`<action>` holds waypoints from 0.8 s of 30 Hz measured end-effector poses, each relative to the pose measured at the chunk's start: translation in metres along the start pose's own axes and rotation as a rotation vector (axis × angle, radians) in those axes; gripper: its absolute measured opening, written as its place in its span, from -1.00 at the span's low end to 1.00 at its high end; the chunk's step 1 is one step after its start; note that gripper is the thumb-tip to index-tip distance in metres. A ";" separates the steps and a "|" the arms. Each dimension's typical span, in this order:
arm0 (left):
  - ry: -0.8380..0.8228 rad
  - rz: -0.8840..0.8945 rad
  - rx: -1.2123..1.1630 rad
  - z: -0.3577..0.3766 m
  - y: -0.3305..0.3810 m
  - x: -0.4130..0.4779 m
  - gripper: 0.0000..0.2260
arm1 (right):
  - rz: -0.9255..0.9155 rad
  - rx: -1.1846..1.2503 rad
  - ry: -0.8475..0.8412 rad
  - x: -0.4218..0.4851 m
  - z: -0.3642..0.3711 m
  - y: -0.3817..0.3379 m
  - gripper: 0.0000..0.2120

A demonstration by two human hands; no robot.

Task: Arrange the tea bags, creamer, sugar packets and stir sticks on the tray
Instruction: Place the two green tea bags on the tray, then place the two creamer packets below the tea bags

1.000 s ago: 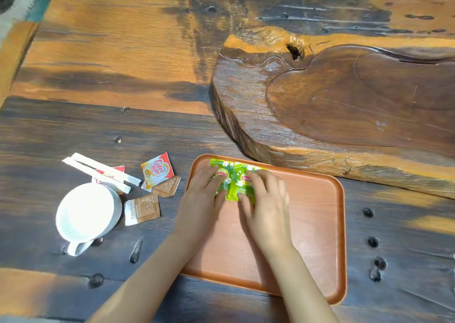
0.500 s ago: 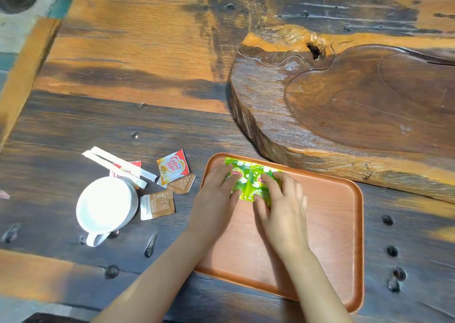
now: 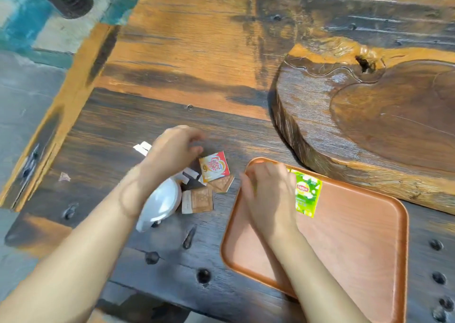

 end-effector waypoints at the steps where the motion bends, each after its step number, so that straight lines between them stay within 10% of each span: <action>1: -0.074 -0.007 0.056 -0.006 -0.017 0.006 -0.73 | -0.032 -0.066 -0.045 0.007 0.010 -0.014 -0.74; 6: -0.436 0.073 0.222 -0.004 -0.070 0.011 -0.63 | 0.011 -0.164 -0.191 0.033 0.057 -0.047 -0.60; 14: -0.460 0.223 0.277 0.013 -0.090 0.009 -0.70 | 0.123 -0.090 -0.207 0.036 0.078 -0.046 -0.50; 24: -0.500 0.168 0.228 0.018 -0.088 0.014 -0.74 | 0.155 0.521 -0.182 0.049 0.055 -0.037 -0.90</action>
Point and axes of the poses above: each hand's wrist, its own x-axis towards the middle knuckle, its own z-axis out of the palm, y = z × x, the point moved 4 cm from there along x, towards the middle knuckle, and after that the axes turned 3 degrees about z, right-handed, at the moved point
